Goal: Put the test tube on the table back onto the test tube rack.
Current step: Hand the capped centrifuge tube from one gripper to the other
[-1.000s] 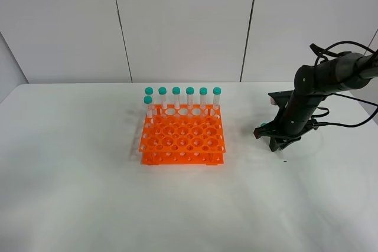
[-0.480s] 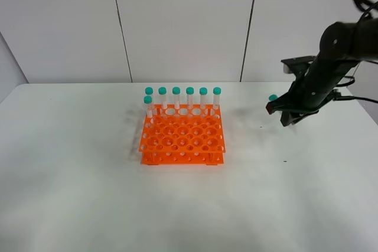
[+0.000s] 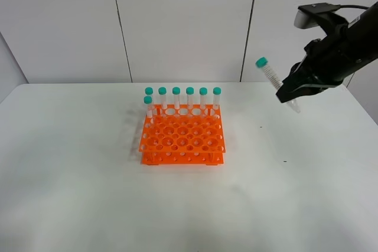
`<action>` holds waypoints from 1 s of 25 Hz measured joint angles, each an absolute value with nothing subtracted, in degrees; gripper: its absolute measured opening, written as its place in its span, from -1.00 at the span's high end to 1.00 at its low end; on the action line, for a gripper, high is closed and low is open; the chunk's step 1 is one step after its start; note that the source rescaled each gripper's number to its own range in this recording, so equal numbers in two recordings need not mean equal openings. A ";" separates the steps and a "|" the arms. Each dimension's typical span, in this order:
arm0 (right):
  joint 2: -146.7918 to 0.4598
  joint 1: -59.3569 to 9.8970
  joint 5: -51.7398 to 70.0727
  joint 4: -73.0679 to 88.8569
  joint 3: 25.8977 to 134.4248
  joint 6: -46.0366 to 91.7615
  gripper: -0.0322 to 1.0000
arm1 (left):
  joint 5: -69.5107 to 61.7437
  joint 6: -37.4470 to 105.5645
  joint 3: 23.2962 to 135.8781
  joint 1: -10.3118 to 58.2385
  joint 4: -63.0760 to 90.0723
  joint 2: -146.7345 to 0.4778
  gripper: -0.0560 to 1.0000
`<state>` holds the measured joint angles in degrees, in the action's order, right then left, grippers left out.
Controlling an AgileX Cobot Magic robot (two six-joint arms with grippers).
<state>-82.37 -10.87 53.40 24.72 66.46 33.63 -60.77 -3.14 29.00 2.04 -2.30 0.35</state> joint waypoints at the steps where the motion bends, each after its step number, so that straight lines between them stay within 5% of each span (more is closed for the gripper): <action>1: -81.76 -12.28 52.35 26.01 64.74 35.01 0.91 | -60.77 -3.14 29.00 2.04 -2.30 0.35 -1.00; 11: -81.20 -28.55 46.33 34.20 61.00 45.22 0.91 | -60.77 -3.14 29.00 2.04 -2.30 0.35 -1.00; 25: -88.75 -27.80 41.78 37.37 60.93 47.88 0.91 | -55.34 -3.00 34.11 2.04 2.13 -3.85 -1.00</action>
<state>-88.75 -27.80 41.78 37.37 60.93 47.88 -55.34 -3.00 34.11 2.04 2.13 -3.85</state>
